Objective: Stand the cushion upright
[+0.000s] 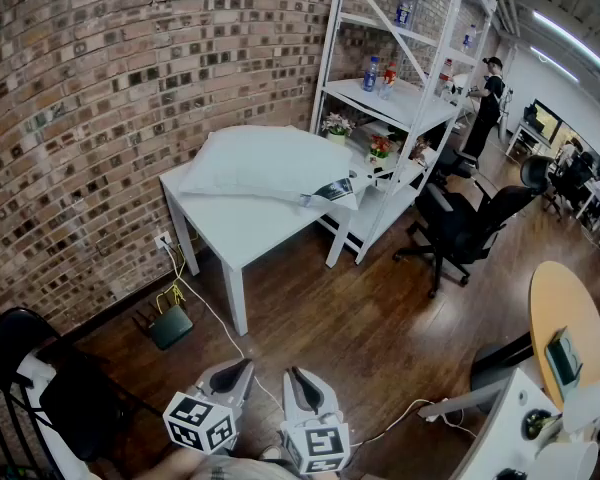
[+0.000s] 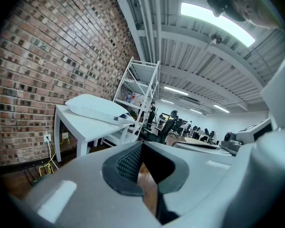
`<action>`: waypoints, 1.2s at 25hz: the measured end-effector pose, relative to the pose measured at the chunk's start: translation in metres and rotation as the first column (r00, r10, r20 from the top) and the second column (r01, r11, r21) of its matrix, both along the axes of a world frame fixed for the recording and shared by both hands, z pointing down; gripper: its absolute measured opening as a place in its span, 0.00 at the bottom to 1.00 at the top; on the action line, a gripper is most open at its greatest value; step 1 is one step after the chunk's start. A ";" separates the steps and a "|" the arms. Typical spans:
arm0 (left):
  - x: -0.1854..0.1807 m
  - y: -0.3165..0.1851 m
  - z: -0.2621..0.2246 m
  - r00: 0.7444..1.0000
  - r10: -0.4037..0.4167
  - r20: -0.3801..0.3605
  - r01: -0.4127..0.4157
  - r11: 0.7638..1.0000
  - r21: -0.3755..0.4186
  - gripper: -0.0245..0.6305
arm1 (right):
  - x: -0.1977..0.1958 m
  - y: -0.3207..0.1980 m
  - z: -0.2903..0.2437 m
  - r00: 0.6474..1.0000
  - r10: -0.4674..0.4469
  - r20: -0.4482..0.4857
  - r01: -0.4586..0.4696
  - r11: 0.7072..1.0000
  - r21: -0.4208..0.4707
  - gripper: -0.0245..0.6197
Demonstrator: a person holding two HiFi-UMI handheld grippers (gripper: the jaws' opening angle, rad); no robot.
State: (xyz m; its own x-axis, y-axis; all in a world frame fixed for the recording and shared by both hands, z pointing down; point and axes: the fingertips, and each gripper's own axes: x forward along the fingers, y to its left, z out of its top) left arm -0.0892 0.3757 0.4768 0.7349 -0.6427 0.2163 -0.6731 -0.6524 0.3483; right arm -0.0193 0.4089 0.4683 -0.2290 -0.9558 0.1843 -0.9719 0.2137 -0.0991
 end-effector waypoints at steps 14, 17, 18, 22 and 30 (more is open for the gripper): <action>0.056 -0.042 0.009 1.000 -0.002 0.009 0.002 1.000 0.007 0.04 | 0.056 -0.036 0.014 1.000 0.002 -0.004 -0.002 0.999 -0.045 0.09; 0.060 -0.070 0.016 1.000 -0.008 0.001 0.008 1.000 0.005 0.04 | 0.062 -0.063 0.019 1.000 0.002 -0.019 -0.003 0.998 -0.055 0.09; 0.061 -0.079 0.017 1.000 -0.011 -0.001 0.011 1.000 0.006 0.04 | 0.063 -0.072 0.020 1.000 0.001 -0.024 -0.003 0.998 -0.065 0.10; 0.060 -0.119 0.021 1.000 -0.019 0.009 0.019 1.000 0.007 0.04 | 0.062 -0.118 0.025 1.000 -0.006 -0.025 0.005 0.998 -0.064 0.10; 0.053 -0.213 0.022 0.999 -0.027 0.023 0.027 1.000 0.015 0.04 | 0.048 -0.218 0.014 0.998 -0.016 -0.062 0.010 0.996 -0.088 0.10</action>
State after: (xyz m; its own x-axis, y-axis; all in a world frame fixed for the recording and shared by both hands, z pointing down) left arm -0.0360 0.1629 0.4993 0.7123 -0.6654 0.2234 -0.6981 -0.6389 0.3231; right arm 0.0286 0.1911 0.4827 -0.2266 -0.9325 0.2813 -0.9740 0.2195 -0.0569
